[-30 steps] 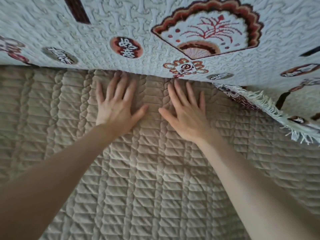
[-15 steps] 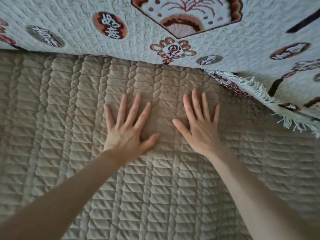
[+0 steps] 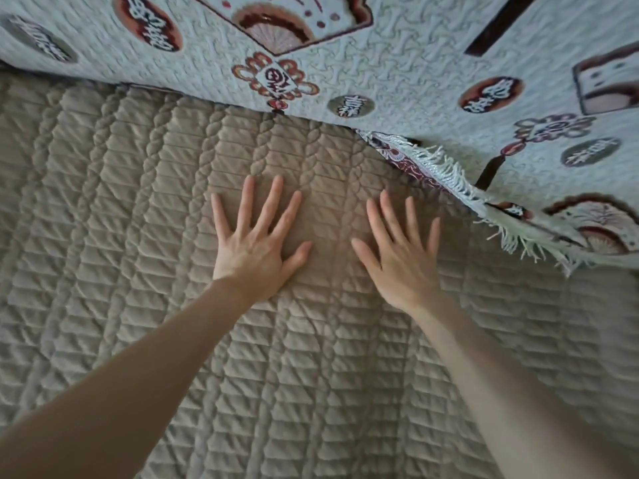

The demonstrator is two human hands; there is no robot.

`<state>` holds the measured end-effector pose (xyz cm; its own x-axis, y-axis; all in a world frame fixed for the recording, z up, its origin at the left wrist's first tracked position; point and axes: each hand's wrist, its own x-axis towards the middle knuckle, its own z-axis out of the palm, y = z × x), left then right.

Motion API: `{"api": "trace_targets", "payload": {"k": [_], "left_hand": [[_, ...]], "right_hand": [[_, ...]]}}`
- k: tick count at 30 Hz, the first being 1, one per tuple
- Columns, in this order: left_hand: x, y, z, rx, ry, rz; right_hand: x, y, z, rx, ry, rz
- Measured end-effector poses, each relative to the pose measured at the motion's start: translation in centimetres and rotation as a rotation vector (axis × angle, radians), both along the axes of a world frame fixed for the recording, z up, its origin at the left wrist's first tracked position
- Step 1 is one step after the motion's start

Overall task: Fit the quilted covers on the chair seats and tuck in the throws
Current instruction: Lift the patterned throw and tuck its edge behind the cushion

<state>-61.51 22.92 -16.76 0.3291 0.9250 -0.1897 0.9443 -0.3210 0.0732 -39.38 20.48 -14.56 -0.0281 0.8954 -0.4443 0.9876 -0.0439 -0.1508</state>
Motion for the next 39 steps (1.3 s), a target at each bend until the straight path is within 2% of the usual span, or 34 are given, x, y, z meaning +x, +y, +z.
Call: {"api": "trace_targets", "payload": {"k": [5, 11, 15, 20, 22, 27, 30, 34, 36, 39], "left_hand": [[3.6, 1.6, 0.3, 0.006, -0.050, -0.015], [8.4, 5.0, 0.5, 0.018, -0.112, -0.096], [11.0, 8.0, 0.2, 0.011, -0.111, -0.109], [12.6, 8.1, -0.3, 0.079, -0.079, -0.108], [12.9, 8.2, 0.2, 0.031, -0.041, -0.105], [16.2, 12.8, 0.7, -0.111, 0.028, -0.015], [17.1, 12.7, 0.1, -0.107, 0.049, 0.020], [15.4, 9.4, -0.3, 0.011, 0.019, -0.070], [15.1, 8.0, -0.5, 0.004, 0.046, -0.108], [15.1, 7.6, -0.2, -0.045, 0.063, -0.112]], "right_hand": [[4.8, 3.4, 2.1, 0.190, 0.021, 0.068], [7.0, 6.5, 1.2, -0.039, 0.039, 0.069], [9.1, 8.2, 0.5, -0.108, -0.015, 0.107], [10.8, 11.2, -0.8, -0.092, -0.008, 0.096], [10.7, 10.8, -0.8, -0.053, -0.025, 0.119], [10.4, 5.2, 0.0, 0.183, -0.032, 0.226], [11.2, 3.8, -0.4, 0.117, -0.009, 0.224], [14.0, 8.1, -0.2, 0.033, 0.017, 0.149], [15.1, 9.7, 0.0, 0.027, 0.102, 0.107], [14.8, 9.5, 0.2, 0.025, 0.077, 0.142]]}}
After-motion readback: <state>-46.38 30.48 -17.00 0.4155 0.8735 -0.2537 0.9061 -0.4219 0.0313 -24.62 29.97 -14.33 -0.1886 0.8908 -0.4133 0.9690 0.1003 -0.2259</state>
